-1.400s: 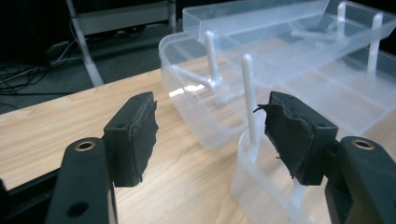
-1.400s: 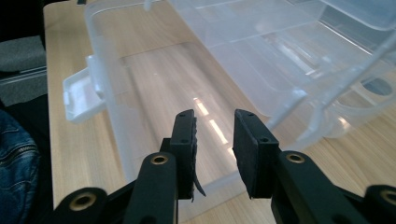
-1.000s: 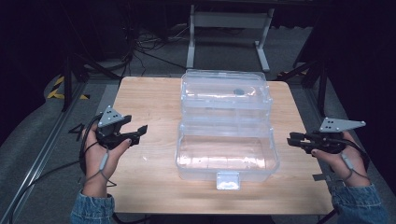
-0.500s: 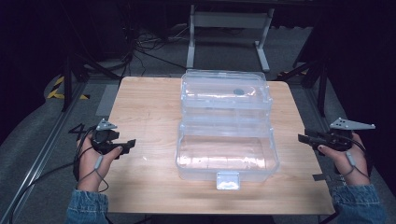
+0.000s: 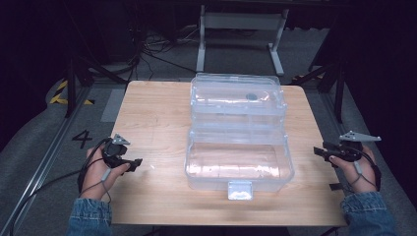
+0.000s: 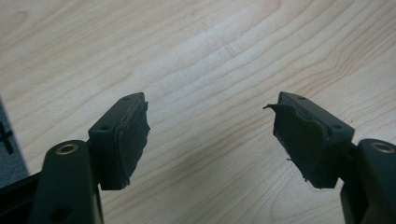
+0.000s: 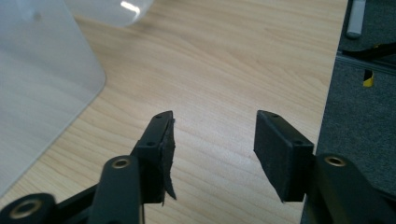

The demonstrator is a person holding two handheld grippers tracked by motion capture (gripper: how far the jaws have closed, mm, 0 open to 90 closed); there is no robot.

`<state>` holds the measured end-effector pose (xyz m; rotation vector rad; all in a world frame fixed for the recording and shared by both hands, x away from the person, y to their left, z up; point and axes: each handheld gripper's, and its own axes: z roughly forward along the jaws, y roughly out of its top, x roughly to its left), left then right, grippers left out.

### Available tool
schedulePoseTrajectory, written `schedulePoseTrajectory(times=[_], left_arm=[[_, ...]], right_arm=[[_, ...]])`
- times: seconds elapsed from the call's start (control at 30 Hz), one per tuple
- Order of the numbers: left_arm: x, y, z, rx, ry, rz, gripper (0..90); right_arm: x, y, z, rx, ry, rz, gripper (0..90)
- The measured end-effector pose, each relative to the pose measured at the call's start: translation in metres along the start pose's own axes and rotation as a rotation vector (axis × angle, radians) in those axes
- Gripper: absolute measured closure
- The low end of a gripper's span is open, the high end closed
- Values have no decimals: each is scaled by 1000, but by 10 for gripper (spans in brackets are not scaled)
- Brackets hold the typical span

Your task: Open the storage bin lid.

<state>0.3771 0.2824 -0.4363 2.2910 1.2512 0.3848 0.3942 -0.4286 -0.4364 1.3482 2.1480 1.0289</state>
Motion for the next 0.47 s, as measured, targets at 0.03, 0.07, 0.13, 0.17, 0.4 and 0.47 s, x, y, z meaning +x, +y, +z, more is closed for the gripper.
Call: schedulePoseTrajectory(times=[0.03, 0.07, 0.13, 0.17, 0.4, 0.47], left_arm=[[0, 0, 3, 2, -8, 3, 267], [0, -1, 6, -2, -6, 1, 266], [0, -3, 10, 0, -17, -11, 265], [1, -3, 11, -3, -14, -7, 262], [2, -3, 12, -69, -13, -42, 242], [2, -3, 13, -77, -12, -49, 231]], right_arm=[[0, 0, 0, 0, 0, 0, 495], [1, -1, 2, 7, 0, -5, 494], [4, -3, 7, 14, 3, -1, 489], [5, -3, 9, 15, 4, -6, 486], [11, -5, 13, 1, -5, 2, 471], [11, -5, 13, -8, -5, 7, 471]])
